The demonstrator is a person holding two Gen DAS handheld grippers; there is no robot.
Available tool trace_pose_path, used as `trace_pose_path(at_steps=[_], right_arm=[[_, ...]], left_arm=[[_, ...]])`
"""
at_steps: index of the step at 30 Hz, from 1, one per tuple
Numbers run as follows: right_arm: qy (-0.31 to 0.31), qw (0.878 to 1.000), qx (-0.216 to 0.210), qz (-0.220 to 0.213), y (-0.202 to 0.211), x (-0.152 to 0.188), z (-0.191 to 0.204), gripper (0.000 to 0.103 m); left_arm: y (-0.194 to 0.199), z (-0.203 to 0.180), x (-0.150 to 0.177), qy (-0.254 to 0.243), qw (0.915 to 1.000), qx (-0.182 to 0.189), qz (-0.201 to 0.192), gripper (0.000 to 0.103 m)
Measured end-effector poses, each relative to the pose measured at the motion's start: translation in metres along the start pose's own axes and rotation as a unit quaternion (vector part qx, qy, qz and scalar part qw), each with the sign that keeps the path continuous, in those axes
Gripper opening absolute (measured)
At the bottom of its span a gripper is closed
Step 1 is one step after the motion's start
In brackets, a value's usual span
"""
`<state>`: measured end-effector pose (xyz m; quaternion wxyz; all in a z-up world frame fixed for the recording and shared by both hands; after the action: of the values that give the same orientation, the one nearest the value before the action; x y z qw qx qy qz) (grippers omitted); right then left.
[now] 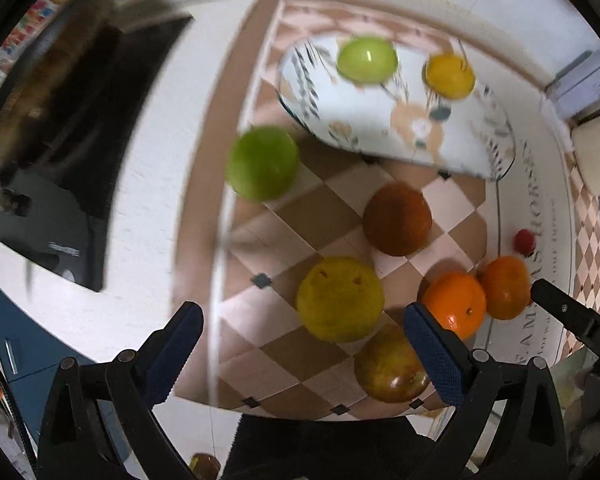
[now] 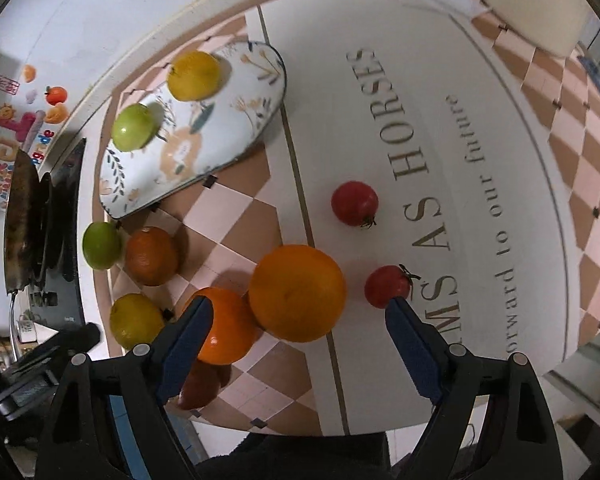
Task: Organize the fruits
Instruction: 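Grasp a yellow lemon with the left gripper while the right grasps an orange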
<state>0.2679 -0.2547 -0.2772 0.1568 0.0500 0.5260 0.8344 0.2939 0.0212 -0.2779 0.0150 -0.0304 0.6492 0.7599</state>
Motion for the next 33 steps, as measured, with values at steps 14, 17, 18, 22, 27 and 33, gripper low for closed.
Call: trace_pose_path(at_steps=[14,17,18,22,27,33], right_arm=[[-0.012,0.999,-0.019,0.047,-0.036,-0.01,-0.003,0.072],[-0.013,0.998,-0.022,0.055,-0.045,-0.009,-0.004,0.068],[-0.012,0.998,-0.02,0.053,-0.045,-0.009,-0.004,0.068],[0.003,0.999,-0.008,0.052,-0.045,-0.004,0.0,0.068],[0.002,0.999,-0.003,0.054,-0.049,-0.007,0.003,0.068],[0.0,0.998,-0.003,0.056,-0.052,-0.008,0.001,0.069]], left_arm=[[-0.049,-0.025,0.007,-0.026,0.9979,0.025,0.053,0.064],[-0.05,-0.028,0.012,-0.027,0.9981,0.026,0.048,0.061],[-0.049,-0.029,0.014,-0.032,0.9984,0.017,0.044,0.061],[-0.05,-0.019,0.022,-0.035,0.9986,0.01,0.038,0.061],[-0.05,-0.013,0.024,-0.033,0.9989,0.012,0.032,0.061],[-0.045,-0.022,0.012,-0.036,0.999,0.006,0.024,0.061]])
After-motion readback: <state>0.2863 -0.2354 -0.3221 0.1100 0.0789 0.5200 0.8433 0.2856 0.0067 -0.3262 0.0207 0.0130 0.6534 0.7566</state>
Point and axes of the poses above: each gripper's, at about its wrist camera, not at the fingertips, and y roughly against the way its jaws point, z to its left, x to its underside, the point moved 1 cm from there along -y, roughly the way its jaws point, and after that the axes turned 11 degrees about -x, right-handed, at the moved point
